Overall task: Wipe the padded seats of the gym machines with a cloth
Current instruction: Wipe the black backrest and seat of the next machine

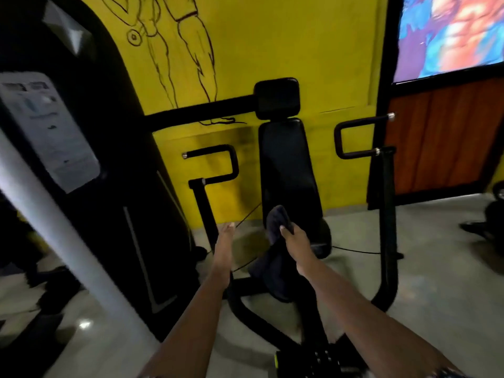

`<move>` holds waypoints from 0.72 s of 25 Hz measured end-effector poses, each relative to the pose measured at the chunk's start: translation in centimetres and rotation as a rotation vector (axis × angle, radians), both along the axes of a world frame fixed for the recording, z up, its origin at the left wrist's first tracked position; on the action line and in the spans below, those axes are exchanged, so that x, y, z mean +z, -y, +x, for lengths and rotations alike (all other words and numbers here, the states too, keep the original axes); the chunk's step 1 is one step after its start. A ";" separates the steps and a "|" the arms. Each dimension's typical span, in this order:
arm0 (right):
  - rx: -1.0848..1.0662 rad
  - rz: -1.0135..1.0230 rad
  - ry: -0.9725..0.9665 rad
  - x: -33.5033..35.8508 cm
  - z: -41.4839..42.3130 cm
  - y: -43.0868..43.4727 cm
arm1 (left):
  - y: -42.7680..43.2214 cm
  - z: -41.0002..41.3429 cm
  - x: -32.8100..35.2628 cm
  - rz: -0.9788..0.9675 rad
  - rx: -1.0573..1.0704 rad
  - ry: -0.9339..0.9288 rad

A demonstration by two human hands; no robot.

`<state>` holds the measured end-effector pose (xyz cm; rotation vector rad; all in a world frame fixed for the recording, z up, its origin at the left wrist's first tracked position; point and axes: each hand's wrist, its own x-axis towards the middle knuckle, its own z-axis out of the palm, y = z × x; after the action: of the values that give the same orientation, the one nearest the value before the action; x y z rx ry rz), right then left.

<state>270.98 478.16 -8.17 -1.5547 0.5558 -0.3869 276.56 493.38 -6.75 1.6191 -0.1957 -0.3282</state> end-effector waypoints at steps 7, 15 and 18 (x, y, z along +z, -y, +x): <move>-0.233 -0.006 0.066 -0.4 15.7 2.9 | 5.2 19.0 0.4 -0.013 -0.212 0.036; -0.325 0.241 0.151 0.7 31.5 3.9 | 10.3 34.6 1.6 0.200 -0.787 -0.079; -0.247 0.395 0.128 1.0 34.7 6.1 | 11.4 39.0 -0.6 0.270 -0.885 0.054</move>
<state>305.66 472.07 -7.22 -1.0776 0.6807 -0.5254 315.53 481.99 -7.36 1.7297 -0.9503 -1.0168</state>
